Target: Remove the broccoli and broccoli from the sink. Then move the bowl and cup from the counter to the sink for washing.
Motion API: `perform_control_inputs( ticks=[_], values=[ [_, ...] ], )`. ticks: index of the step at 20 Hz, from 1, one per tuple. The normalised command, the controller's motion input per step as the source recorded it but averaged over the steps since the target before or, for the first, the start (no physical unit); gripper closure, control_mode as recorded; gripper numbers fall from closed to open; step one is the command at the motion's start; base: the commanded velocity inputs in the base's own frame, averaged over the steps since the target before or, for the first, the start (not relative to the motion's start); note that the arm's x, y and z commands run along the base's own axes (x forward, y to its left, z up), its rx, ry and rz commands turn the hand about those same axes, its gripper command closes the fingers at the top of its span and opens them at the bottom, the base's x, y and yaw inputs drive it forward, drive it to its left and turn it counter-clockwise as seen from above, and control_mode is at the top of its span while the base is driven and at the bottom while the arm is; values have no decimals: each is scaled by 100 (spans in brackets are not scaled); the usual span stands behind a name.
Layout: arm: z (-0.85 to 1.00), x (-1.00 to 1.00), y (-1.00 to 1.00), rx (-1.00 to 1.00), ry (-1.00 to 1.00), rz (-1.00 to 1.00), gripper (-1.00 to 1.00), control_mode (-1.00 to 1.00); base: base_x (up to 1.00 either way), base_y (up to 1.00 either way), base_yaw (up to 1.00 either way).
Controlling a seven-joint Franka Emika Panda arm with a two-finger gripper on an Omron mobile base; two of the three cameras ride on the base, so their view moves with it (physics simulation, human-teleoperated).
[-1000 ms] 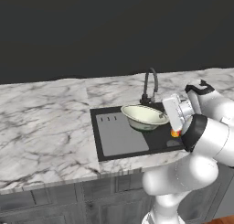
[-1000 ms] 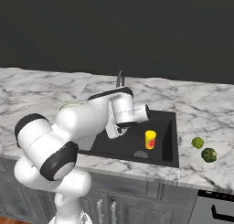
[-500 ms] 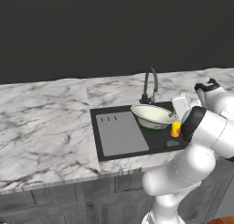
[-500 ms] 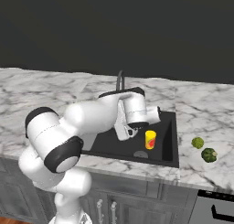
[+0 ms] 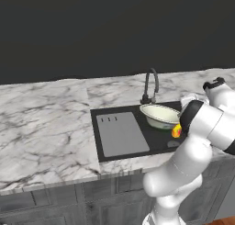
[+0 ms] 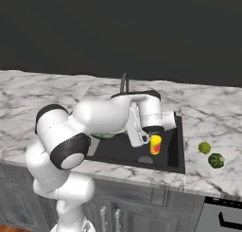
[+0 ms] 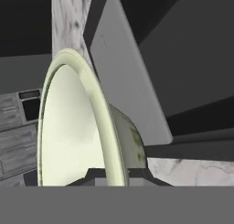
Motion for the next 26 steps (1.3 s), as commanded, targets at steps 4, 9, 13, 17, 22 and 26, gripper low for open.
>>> perform_control_inputs(
  ticks=[4,9,13,17,22,26],
  values=[
    [-6,0,-26,-5,0,0,100,-100,0,0,0],
    [-7,0,-18,-15,0,0,100,-100,0,0,0],
    [-5,5,-13,-18,0,0,100,-100,0,0,0],
    [-6,7,-10,-18,0,0,100,-100,0,0,0],
    [-9,14,-3,-19,0,0,100,-100,0,0,0],
    [-9,19,-3,-17,0,0,100,-100,0,0,0]
  ],
)
